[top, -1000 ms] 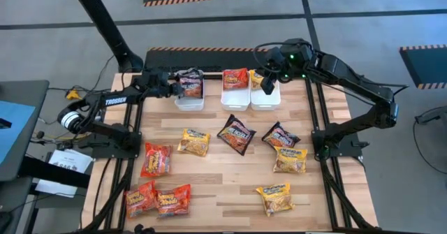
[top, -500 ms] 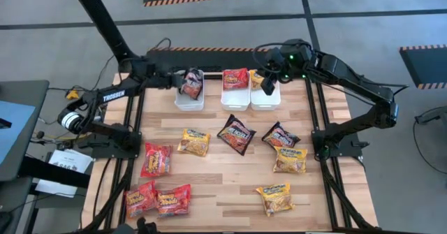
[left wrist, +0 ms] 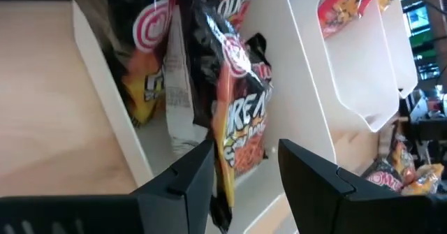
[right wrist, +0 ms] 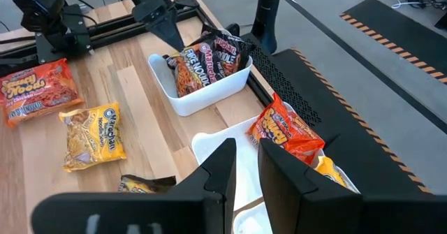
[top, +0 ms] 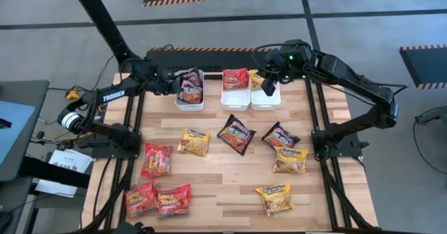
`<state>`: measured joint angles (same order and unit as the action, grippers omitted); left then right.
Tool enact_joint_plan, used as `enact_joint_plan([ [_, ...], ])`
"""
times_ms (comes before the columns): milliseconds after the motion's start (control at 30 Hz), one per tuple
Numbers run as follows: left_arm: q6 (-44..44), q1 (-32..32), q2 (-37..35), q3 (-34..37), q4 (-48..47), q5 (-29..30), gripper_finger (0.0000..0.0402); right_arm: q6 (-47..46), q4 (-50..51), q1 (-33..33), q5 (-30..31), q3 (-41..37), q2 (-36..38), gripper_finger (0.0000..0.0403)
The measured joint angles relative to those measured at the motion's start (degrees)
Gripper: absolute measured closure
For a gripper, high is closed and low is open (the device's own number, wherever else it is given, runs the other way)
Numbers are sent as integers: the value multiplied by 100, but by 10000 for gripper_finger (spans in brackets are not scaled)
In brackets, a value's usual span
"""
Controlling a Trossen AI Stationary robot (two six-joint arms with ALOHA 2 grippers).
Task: Sort Maruchan noodles
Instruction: Put the black noodle pack into the left white bin
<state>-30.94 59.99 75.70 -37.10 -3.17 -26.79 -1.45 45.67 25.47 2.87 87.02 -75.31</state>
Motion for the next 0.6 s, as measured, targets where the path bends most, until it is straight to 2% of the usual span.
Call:
enact_joint_plan([
  [100, -13, 56, -67, -27, 150, 8, 255, 0, 0, 0, 0, 0, 0, 315],
  [267, 253, 171, -240, -437, -136, 108, 255, 0, 19, 0, -2, 0, 0, 315],
  [600, 2080, -60, -289, -1267, -442, -167, 254, 24, 21, 0, -9, 0, 0, 315],
])
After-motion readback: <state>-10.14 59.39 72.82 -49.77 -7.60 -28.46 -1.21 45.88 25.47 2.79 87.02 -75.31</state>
